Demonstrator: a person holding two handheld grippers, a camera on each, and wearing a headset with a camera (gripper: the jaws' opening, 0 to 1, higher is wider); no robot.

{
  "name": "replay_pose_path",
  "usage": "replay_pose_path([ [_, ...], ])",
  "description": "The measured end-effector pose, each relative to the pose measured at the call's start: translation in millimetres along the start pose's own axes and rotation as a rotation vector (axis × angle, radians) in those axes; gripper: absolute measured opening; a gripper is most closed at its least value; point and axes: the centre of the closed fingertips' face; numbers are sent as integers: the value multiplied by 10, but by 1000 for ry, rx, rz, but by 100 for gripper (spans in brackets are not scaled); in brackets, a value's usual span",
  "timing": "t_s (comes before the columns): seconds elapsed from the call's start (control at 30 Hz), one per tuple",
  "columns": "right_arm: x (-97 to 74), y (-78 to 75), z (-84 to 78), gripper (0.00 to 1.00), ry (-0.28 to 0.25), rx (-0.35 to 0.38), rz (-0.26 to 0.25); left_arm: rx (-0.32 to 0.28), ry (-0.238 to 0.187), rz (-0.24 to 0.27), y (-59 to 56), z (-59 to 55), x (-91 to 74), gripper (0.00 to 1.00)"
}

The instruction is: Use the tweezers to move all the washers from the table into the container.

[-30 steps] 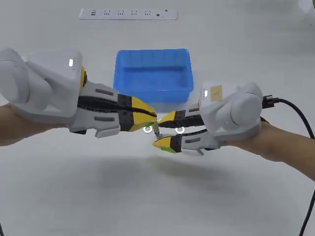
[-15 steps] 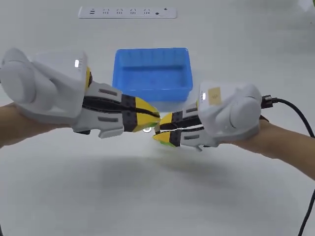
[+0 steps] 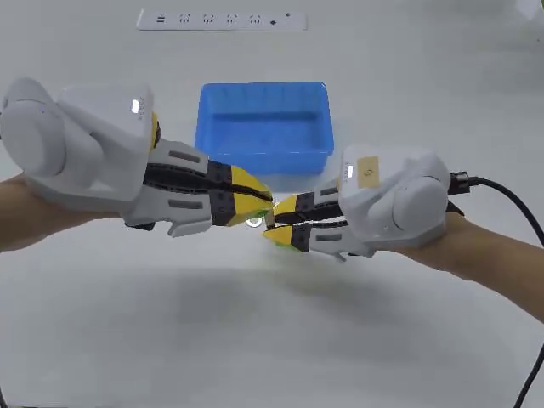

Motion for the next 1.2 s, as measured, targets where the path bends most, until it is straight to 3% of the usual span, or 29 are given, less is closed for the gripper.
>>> replay_pose_path([
  [0.43, -43, 1, 97, 9, -29, 16, -7, 6, -14, 37, 31, 68, -110, 6],
  [0.8, -86, -3, 198, 9, -57, 43, -20, 13, -51, 71, 54, 197, -223, 9],
  [0.97, -143, -24, 240, 9, -66, 59, -30, -4, -76, 111, 92, 254, -327, 19],
  [1.1, -185, -19, 304, 9, -71, 55, -27, -15, -76, 161, 136, 225, -447, 25],
  [1.2, -238, -20, 391, 9, -72, 37, -16, -30, -117, 184, 137, 273, -534, 29],
])
Point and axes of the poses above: the centre of the closed fingertips' face, and the gripper's own axes: x roughly forward along the fingers, y roughly to its left, z roughly out of its top, and after that the axes turned 10 degrees about x, right-handed
